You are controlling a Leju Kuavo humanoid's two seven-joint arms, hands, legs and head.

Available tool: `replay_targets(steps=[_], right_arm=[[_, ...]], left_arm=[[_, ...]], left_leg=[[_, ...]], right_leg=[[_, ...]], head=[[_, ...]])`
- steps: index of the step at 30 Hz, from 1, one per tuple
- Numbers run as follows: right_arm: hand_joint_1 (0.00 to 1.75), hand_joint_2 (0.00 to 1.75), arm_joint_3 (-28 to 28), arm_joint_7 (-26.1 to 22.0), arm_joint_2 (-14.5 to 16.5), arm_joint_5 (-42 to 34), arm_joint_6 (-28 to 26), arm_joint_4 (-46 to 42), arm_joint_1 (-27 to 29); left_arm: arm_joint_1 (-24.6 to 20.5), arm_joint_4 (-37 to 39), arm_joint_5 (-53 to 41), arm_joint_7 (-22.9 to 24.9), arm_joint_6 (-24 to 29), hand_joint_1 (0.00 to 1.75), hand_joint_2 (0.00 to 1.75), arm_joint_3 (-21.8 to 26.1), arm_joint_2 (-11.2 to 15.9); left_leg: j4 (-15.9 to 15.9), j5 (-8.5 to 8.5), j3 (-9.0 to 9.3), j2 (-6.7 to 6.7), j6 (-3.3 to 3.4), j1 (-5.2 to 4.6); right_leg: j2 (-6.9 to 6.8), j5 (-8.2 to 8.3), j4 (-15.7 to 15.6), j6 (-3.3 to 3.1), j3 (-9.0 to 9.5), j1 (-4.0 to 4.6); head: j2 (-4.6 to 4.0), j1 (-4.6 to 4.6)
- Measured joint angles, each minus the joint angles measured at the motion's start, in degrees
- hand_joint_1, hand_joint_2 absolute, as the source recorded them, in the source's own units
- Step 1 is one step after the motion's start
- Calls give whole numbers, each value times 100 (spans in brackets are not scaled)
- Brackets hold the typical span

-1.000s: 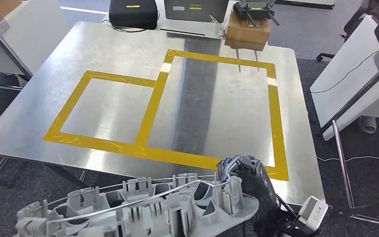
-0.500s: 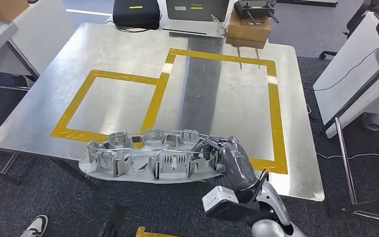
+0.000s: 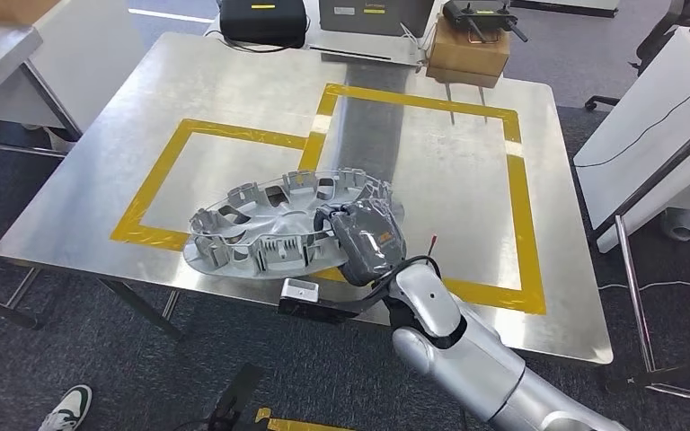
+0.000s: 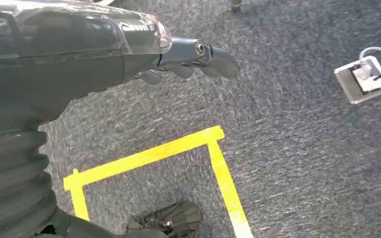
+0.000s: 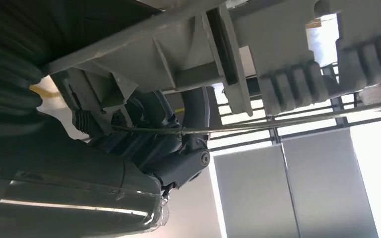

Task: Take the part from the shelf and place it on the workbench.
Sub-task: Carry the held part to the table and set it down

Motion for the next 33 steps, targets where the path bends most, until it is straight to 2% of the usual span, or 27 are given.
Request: replay_targets(steps=[1,2,3,4,6,7,8,10,11,12,13,15,16,17,20,22,23,25,26,27,28,29,31,32,33], right_arm=[[175,175,40,18,72,55,-22,285,-129],[175,175,70,25,131,67,-28,571,-236],[175,175,102,53,182,81,-5,864,-328],[175,175,130,120,218,101,43,1115,-401],[175,175,182,385,288,153,168,1558,-538],[175,175,199,550,324,165,214,1736,-602],[175,175,212,690,358,170,247,1904,-657],[175,175,232,840,398,168,280,2219,-729],[175,175,240,858,412,169,286,2380,-744],[175,175,247,863,429,172,289,2523,-753],[175,175,253,864,451,175,289,2651,-766],[175,175,260,881,506,180,289,2825,-815],[175,175,261,935,530,189,300,2903,-852],[175,175,263,1040,552,214,337,2982,-889],[175,175,274,1675,584,375,641,3247,-1029],[175,175,290,2099,553,475,891,3445,-1160],[175,175,296,2265,503,497,981,3547,-1226],[175,175,300,2519,330,480,1091,3741,-1327],[175,175,298,2620,215,458,1119,3831,-1363],[175,175,292,2706,92,437,1140,3914,-1394],[175,175,280,2782,-31,415,1158,3987,-1427],[175,175,262,2842,-159,385,1173,4053,-1469],[175,175,218,2900,-397,311,1195,4141,-1575],[175,175,202,2907,-494,280,1206,4166,-1624],[175,175,191,2920,-567,262,1226,4184,-1658]], left_arm=[[-26,1,-15,16,-20,0,175,-51,-19],[-48,-1,-26,28,-37,0,175,-97,-45],[-60,-2,-31,48,-53,0,175,-138,-72],[-63,-3,-33,68,-60,0,175,-171,-92],[-57,-3,-35,99,-68,0,175,-221,-110],[-56,-2,-34,105,-68,0,175,-238,-105],[-54,1,-32,111,-69,0,175,-250,-90],[-38,7,-27,121,-76,0,175,-272,-60],[-23,10,-25,127,-80,0,175,-283,-47],[-7,11,-23,131,-83,0,175,-293,-36],[6,13,-22,134,-85,0,175,-302,-24],[12,13,-22,139,-85,0,175,-307,-7],[9,13,-23,140,-88,0,175,-311,-1],[7,13,-24,147,-91,0,175,-318,4],[14,13,-17,172,-102,0,175,-343,15],[12,11,3,172,-110,0,175,-349,22],[11,11,21,166,-115,0,175,-350,25],[18,11,72,148,-125,0,175,-351,29],[28,12,101,141,-128,0,175,-351,31],[42,13,125,138,-132,0,175,-351,32],[58,13,143,138,-134,0,175,-351,32],[76,13,159,140,-132,0,175,-351,31],[112,14,177,156,-122,0,175,-351,26],[130,14,184,173,-116,0,175,-352,23],[146,15,191,194,-114,0,175,-352,20]], left_leg=[[-13,22,-11,-20,-6,9],[-29,52,-26,-41,-27,37],[-52,86,-40,-67,-61,67],[-84,124,-45,-99,-105,87],[-102,131,-75,-143,-162,86],[-25,62,-125,-157,-185,74],[177,-74,-227,-163,-205,67],[789,-385,-508,-165,-263,70],[1049,-466,-624,-162,-292,78],[1134,-438,-658,-156,-318,89],[1027,-316,-593,-147,-342,101],[389,4,-228,-121,-375,115],[110,85,-68,-113,-360,114],[-55,101,28,-107,-312,107],[-96,77,42,-120,-115,74],[-106,97,38,-147,-42,81],[-110,106,36,-168,-16,90],[-110,119,24,-225,19,86],[-109,125,16,-257,29,82],[-109,131,11,-288,38,74],[-108,138,8,-316,47,62],[-109,143,8,-342,55,45],[-114,158,7,-369,63,15],[-118,169,0,-369,54,11],[-124,181,-9,-358,37,18]], right_leg=[[35,124,-292,-95,122,47],[59,174,-470,-167,194,92],[64,173,-553,-210,225,123],[48,199,-626,-225,249,152],[-9,276,-872,-203,349,120],[-37,327,-995,-179,395,94],[-69,372,-1085,-143,427,67],[-110,398,-1107,-115,425,61],[-125,394,-1096,-105,420,60],[-133,384,-1077,-90,415,57],[-134,369,-1048,-68,410,47],[-119,305,-944,8,391,18],[-106,262,-869,54,366,14],[-96,228,-807,92,338,15],[-86,195,-739,151,287,12],[-74,81,-602,208,241,-7],[-67,-61,-386,246,159,-20],[-57,-439,336,306,-138,-45],[-57,-571,677,316,-286,-52],[-55,-604,864,308,-370,-52],[-52,-526,839,283,-358,-49],[-49,-353,601,237,-249,-37],[-60,27,-181,84,103,19],[-66,139,-497,19,236,54],[-64,185,-682,-28,306,84]], head=[[0,-19],[0,-23],[0,-20],[0,0],[-1,31],[-1,21],[-1,2],[0,-37],[0,-46],[0,-49],[0,-50],[0,-56],[0,-72],[0,-78],[-1,-59],[-1,-50],[0,-45],[0,-34],[0,-32],[0,-31],[0,-30],[0,-28],[0,-32],[0,-35],[0,-37]])
